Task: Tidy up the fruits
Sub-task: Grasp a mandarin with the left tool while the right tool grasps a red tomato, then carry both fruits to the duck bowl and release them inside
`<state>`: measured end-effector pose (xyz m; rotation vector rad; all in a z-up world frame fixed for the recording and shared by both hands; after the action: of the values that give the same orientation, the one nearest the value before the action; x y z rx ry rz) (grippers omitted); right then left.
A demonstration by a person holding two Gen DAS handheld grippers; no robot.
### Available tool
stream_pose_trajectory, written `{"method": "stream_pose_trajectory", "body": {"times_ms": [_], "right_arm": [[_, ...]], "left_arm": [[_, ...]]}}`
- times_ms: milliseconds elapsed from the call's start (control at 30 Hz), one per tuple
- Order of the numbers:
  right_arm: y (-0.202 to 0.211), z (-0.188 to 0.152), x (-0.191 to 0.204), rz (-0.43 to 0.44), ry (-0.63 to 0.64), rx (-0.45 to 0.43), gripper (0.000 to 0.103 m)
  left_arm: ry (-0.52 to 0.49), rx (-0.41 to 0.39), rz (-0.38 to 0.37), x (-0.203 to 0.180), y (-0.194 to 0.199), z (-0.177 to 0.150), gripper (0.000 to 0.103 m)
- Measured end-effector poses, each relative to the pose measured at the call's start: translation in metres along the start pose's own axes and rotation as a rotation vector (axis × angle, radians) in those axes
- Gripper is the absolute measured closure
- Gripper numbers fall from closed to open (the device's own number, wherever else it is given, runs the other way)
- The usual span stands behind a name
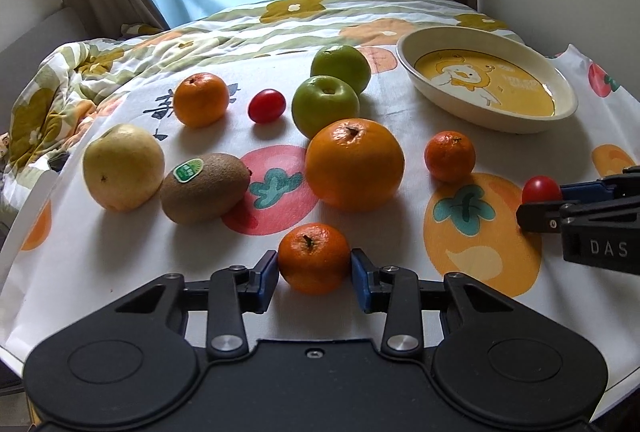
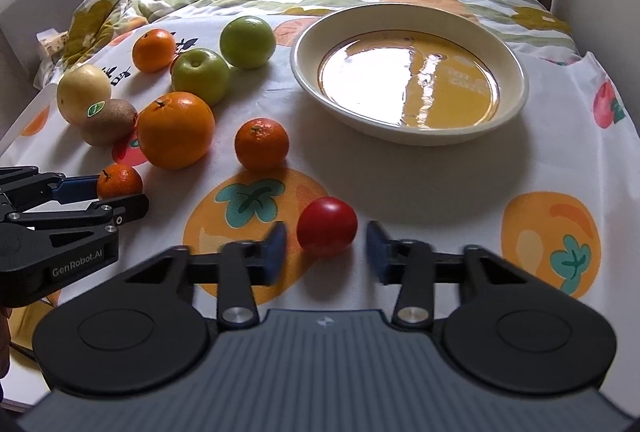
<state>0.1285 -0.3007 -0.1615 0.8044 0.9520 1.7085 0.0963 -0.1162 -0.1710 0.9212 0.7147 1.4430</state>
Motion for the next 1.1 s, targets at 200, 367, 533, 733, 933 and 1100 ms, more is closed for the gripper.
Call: {"method": "stream_pose_trajectory", "body": {"times_ms": [200, 367, 533, 733, 933, 1100], "right_arm": [[0.010, 0.004, -0.001, 0.005, -0.007, -0.010, 0.057], [0.029, 0.007, -0.003, 0.012, -0.020, -0.034, 0.057], [0.054, 0.012, -0.010, 0.012, -0.035, -0.062, 0.057], [0.090, 0.025, -0.027, 0.004, -0.059, -0.104, 0.057], [0.114, 0.042, -0.052, -0.036, -0.101, -0.142, 0.057], [0.116, 0.057, -0.071, -0.074, -0.139, -0.148, 0.057]], "left_arm": [[-0.004, -0.032, 0.013, 0.000, 0.019, 0.001, 0.061], [-0.001, -0.061, 0.011, -0.001, 0.042, 0.007, 0.061], [-0.003, -0.089, 0.009, -0.004, 0.070, 0.021, 0.061], [-0.023, -0.162, -0.006, -0.011, 0.103, 0.045, 0.061], [-0.059, -0.225, -0.045, -0.020, 0.114, 0.078, 0.061], [-0.100, -0.247, -0.087, -0.031, 0.107, 0.110, 0.061]]}}
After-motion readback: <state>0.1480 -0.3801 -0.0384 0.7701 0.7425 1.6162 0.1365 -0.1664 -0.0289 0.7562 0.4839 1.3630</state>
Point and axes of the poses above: each gripper's, at about its wrist camera, not at the fingertips, and y roughly against the way its jaws point, x to its left, z to its top, the point moved 3 cm from there along -y, roughly the way its jaws point, and after that the axes turned 10 degrees about x, right-handed, at the moved point
